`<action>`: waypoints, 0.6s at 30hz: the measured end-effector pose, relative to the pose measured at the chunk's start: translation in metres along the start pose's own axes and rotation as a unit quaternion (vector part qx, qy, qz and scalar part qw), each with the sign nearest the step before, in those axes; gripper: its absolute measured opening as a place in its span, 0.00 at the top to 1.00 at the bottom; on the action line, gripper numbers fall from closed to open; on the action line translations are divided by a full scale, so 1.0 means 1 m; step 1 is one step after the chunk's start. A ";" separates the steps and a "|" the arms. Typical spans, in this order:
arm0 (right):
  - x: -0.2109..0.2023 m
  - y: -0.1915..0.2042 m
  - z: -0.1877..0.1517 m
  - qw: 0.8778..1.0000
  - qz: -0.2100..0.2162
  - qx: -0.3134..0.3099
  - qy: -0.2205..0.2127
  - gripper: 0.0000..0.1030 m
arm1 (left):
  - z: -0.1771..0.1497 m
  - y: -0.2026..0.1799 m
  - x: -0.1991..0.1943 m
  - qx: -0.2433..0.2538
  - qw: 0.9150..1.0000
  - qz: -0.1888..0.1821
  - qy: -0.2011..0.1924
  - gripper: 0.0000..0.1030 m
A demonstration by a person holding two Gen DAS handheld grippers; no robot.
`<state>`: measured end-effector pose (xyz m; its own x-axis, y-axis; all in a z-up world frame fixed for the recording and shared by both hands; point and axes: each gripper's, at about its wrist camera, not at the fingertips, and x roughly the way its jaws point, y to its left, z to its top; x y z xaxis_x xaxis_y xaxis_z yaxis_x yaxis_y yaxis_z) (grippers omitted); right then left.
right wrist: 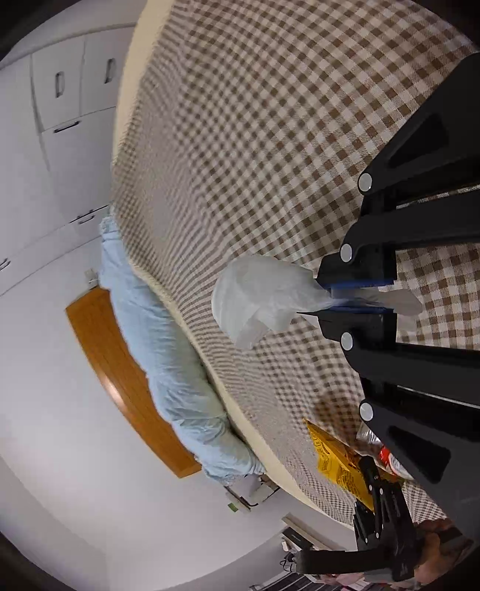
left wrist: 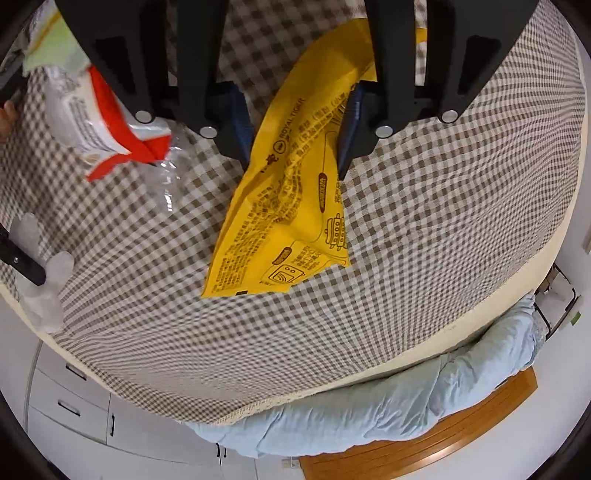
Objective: Collect trash
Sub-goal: 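Grasp the yellow packet with the left tool while the right grasps the clear wrap, then carry the yellow packet and clear wrap down to the floor bin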
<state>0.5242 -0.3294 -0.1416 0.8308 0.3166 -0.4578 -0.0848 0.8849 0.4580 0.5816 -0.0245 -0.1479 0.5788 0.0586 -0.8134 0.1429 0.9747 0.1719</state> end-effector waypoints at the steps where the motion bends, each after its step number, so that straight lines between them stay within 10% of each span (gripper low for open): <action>1: -0.003 0.002 0.001 1.000 0.002 -0.005 -0.005 0.93 | -0.002 0.000 -0.008 -0.002 1.000 -0.002 -0.003 0.62; 18: -0.138 0.067 0.016 0.995 0.025 -0.071 -0.062 0.93 | -0.057 -0.013 -0.155 -0.020 0.997 -0.045 -0.059 0.62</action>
<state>0.4129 -0.3193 -0.0356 0.8840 0.3253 -0.3358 -0.1975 0.9108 0.3624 0.4442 -0.0343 -0.0556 0.6559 -0.0534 -0.7530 0.1673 0.9830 0.0760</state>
